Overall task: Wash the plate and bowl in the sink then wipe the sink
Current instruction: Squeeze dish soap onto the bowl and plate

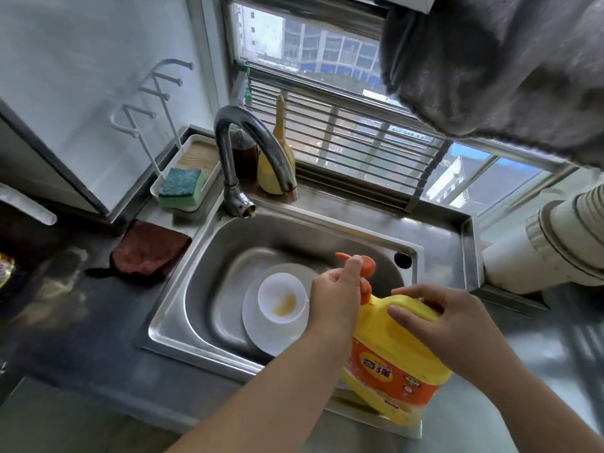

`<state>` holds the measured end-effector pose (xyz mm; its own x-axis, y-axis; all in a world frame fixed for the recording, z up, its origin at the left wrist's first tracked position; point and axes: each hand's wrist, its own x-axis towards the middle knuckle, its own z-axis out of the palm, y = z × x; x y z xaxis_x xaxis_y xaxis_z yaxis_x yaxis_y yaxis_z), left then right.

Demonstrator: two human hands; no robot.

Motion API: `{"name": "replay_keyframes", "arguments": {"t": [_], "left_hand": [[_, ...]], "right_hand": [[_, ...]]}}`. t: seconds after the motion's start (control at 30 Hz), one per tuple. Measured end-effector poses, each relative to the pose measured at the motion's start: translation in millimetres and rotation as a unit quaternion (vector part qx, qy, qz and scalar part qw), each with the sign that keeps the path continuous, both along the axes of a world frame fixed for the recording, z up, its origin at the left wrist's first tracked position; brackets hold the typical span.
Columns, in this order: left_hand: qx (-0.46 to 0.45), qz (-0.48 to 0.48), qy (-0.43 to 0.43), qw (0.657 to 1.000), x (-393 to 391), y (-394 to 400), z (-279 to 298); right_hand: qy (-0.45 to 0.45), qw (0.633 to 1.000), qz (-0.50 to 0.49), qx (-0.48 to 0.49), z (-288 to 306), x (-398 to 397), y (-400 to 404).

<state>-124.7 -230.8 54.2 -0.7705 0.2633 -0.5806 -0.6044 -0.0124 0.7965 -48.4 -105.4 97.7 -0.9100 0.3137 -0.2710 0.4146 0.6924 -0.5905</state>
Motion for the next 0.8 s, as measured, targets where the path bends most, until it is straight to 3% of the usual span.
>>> {"name": "replay_keyframes", "arguments": {"t": [0.33,0.6,0.8], "left_hand": [[0.026,0.032,-0.028,0.999,-6,2,-10],[0.018,0.105,-0.129,0.986,-45,-20,-50],[0.021,0.123,-0.188,0.974,-63,-31,-80]], "right_hand": [[-0.027,0.998,0.028,0.041,-2,-18,3],[-0.061,0.987,0.087,0.118,-35,-90,-26],[-0.126,0.985,0.083,0.082,-59,-119,-35]]}}
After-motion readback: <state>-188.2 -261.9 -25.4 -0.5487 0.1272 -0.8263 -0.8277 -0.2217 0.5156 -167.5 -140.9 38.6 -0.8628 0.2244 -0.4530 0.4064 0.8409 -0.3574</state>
